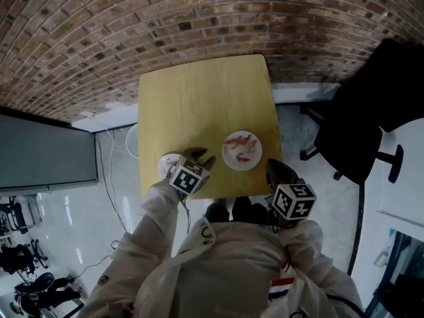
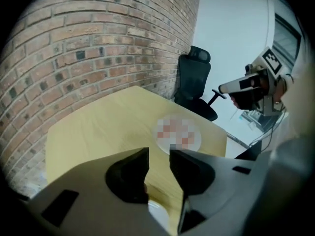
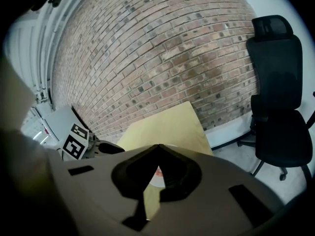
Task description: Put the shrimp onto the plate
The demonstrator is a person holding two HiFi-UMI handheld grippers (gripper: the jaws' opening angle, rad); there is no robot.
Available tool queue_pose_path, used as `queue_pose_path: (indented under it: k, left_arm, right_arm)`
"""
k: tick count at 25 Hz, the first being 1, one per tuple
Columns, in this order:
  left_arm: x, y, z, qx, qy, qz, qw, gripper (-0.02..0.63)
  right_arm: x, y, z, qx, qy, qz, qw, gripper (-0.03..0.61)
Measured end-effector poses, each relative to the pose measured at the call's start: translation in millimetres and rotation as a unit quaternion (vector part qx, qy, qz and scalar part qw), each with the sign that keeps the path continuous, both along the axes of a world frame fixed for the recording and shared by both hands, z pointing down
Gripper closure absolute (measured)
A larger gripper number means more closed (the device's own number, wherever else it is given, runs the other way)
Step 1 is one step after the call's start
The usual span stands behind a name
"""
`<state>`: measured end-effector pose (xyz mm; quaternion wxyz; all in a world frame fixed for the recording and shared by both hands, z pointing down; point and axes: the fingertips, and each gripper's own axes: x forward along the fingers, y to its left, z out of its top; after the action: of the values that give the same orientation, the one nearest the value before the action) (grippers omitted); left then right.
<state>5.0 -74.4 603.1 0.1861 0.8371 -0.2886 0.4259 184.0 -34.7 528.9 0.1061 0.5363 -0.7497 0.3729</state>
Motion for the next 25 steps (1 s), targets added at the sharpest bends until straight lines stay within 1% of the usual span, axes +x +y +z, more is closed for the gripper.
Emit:
queue_pose_path:
  k: [2,6,10,14,18,21,25]
  left_arm:
    - [-11,3,-10,0.015,0.008,-0.013,0.9998,0.489]
    - [-33,9,-27,0.031,0.017,-0.042,0.9985,0.508]
    - [-55,11,-42,0.051,0.026,-0.075,0.9955,0.528]
    - [-78,13,-55,0.071,0.041,-0.115,0.9901,0.548]
    - [-106,16,-63,0.095,0.044,-0.153,0.9827,0.569]
    - [-127,22,-68,0.103,0.051,-0.175,0.9778,0.574]
    - [-156,34,-69,0.107,0.053,-0.193,0.9738,0.583]
  right_arm:
    - [-11,1,-3,0.003,-0.001,-0.004,1.000,0.555]
    - [-36,1,-9,0.010,-0.003,-0.018,1.000,0.555]
    - [-58,0,-15,0.016,-0.004,-0.028,0.999,0.555]
    - [-78,0,-19,0.020,-0.001,-0.039,0.999,0.555]
    - [-99,1,-21,0.022,0.002,-0.051,0.998,0.555]
    - [-117,4,-22,0.022,0.005,-0.059,0.998,0.555]
    - [-143,10,-24,0.024,0.010,-0.066,0.997,0.555]
